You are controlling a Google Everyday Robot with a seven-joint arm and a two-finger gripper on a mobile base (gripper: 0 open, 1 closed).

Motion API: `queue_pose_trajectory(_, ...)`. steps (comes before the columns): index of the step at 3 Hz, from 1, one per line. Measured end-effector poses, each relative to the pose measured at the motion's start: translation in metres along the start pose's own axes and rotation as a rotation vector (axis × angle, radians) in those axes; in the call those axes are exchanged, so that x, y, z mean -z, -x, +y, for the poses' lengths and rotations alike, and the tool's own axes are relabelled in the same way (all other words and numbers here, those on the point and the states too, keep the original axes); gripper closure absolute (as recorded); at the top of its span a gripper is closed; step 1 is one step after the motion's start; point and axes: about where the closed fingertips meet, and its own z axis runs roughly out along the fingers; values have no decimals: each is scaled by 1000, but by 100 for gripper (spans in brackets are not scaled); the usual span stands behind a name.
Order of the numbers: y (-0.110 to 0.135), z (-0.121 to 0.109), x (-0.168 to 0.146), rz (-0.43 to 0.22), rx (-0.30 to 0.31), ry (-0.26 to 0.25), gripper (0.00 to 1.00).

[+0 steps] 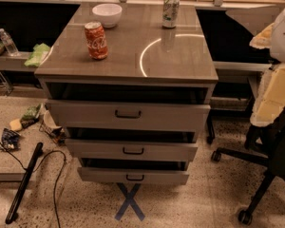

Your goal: Move coke can near 7up can

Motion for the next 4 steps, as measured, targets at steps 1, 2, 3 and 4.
queue_pose_trajectory(1, 2, -1, -1, -12, -4, 0, 0)
queue_pose_trajectory(2, 38, -16, -14, -242, -87, 23, 0)
queue_pose_trajectory(3, 88, -33, -25, -471, -182, 37, 0)
queue_pose_trajectory(4, 145, -35, -34, -666, -230, 53, 0)
